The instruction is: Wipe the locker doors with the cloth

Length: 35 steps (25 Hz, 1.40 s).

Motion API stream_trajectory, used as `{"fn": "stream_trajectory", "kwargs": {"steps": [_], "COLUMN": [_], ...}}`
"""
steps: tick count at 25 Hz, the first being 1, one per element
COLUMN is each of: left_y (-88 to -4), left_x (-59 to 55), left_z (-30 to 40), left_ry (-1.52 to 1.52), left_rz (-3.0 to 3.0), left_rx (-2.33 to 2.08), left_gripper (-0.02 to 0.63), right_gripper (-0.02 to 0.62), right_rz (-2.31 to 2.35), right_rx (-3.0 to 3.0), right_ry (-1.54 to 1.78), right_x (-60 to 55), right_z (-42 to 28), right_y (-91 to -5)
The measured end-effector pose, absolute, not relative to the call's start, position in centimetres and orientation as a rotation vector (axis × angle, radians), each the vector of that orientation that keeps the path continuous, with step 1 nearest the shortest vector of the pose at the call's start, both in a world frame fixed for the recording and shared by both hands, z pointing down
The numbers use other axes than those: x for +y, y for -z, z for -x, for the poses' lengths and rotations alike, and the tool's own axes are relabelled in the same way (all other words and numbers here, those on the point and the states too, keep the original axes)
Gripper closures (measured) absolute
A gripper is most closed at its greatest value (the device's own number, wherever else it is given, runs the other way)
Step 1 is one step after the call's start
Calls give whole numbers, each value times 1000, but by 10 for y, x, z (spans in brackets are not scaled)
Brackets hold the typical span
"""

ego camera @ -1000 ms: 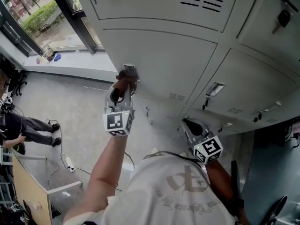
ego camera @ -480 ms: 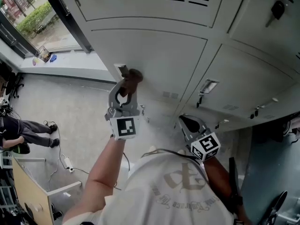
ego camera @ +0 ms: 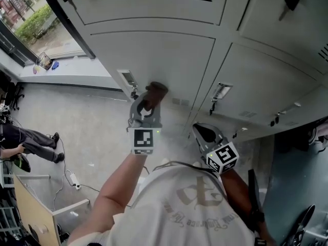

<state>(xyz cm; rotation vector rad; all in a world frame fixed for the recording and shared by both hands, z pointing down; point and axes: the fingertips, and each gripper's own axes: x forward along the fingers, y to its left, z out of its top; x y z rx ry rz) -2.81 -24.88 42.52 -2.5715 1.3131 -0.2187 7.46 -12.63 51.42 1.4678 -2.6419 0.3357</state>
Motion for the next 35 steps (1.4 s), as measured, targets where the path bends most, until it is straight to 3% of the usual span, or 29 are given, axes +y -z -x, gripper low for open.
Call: {"fn": "stream_trajectory", "kwargs": {"steps": [25,35], "left_y": [-453,-391], "left_x": [-200,-194], "left_z": [-80,-88], "left_ry": [5,-251], "left_rz": [2945,2864], "left_rx": [1008,917], "left_gripper": [522,522], "right_gripper": [588,588], "right_rz": [-1514,-1503], "right_rx": [-2618,-2640], "right_ry": [-343,-340], "right_x": [-115,-121], "right_z": [-108,-104], "right_y": [-513,-512]}}
